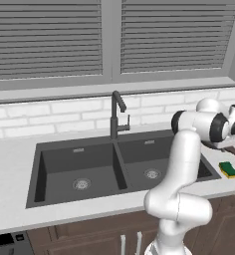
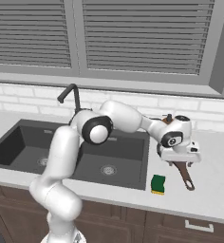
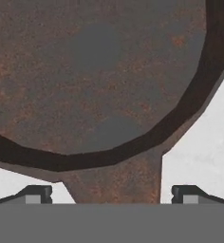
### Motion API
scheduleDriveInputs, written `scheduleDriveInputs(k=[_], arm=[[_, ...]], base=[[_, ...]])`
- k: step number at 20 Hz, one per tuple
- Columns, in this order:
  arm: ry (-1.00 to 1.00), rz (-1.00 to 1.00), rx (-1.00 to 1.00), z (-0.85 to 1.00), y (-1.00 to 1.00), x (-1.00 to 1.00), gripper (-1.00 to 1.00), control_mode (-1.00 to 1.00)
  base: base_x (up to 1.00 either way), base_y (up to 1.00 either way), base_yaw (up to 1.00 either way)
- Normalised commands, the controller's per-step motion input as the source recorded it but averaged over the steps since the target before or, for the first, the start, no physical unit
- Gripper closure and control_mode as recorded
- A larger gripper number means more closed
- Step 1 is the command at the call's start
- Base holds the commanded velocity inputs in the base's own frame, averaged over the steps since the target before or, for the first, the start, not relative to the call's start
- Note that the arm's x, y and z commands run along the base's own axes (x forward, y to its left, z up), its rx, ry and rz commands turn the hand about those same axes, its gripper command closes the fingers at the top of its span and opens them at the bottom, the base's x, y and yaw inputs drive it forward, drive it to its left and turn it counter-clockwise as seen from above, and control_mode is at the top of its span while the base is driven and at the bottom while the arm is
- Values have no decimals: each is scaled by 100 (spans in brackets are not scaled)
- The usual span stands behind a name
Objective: Pick the pan and sponge and place them into the sink. Then turn on the water.
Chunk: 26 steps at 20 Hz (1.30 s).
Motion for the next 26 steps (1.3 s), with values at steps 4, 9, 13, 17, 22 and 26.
scheduleDriveInputs(k=[4,9,13,17,22,26], arm=[[1,0,5,-16,-14,17,-100,-100],[0,4,9,-34,-11,1,100,-100],[0,2,2,-11,0,0,100,-100],[0,5,0,0,6,-12,100,-100],[-2,21,0,2,26,-67,100,-100],[-5,29,0,24,41,-64,100,-100]], base=[[0,0,0],[0,0,0],[0,0,0],[0,0,0],[0,0,0],[0,0,0]])
